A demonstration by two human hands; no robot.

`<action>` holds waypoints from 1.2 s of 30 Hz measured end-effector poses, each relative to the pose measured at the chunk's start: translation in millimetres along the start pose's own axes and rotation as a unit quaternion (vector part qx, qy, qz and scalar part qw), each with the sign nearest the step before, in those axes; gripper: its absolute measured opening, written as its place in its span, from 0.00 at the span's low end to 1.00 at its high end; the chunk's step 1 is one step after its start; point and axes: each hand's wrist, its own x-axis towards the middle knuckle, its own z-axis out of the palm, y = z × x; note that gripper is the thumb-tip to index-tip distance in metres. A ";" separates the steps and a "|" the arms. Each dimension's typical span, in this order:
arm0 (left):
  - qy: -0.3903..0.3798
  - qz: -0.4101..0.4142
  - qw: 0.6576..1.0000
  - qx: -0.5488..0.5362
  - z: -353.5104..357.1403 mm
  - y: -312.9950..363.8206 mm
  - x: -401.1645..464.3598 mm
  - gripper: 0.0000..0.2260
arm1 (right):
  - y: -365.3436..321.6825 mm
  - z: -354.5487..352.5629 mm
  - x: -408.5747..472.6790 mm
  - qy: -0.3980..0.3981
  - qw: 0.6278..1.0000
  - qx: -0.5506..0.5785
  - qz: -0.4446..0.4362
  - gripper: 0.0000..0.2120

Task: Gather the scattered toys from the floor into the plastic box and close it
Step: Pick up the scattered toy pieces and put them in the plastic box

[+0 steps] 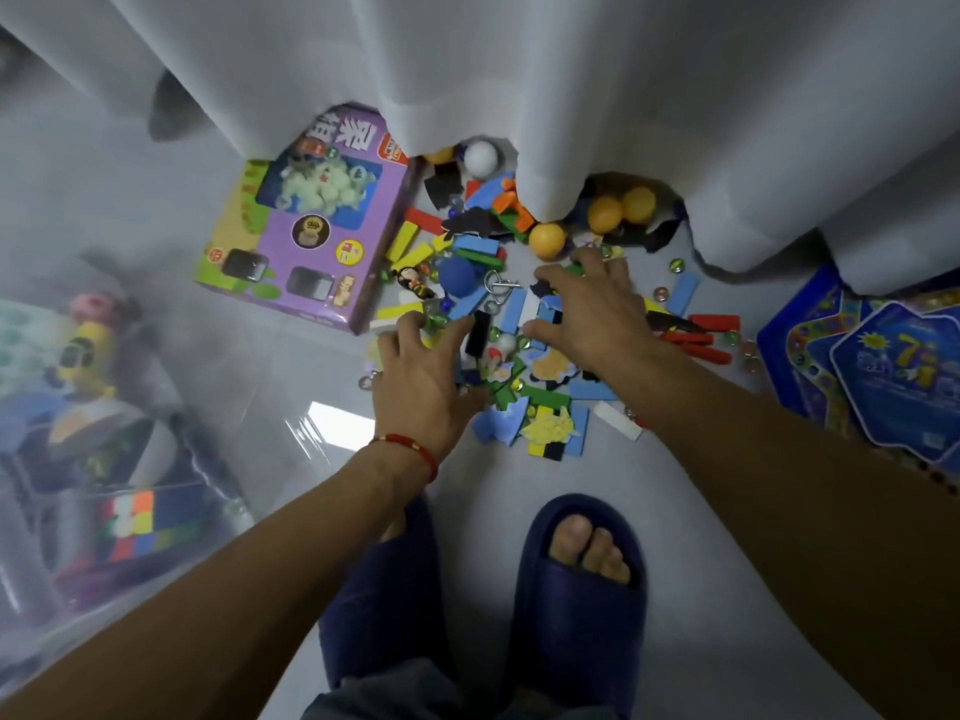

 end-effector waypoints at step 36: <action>-0.106 -0.030 0.962 -0.249 -28.7 -4.4 -78.6 0.04 | 1.2 -19.2 -70.3 0.156 0.706 0.675 0.147 0.11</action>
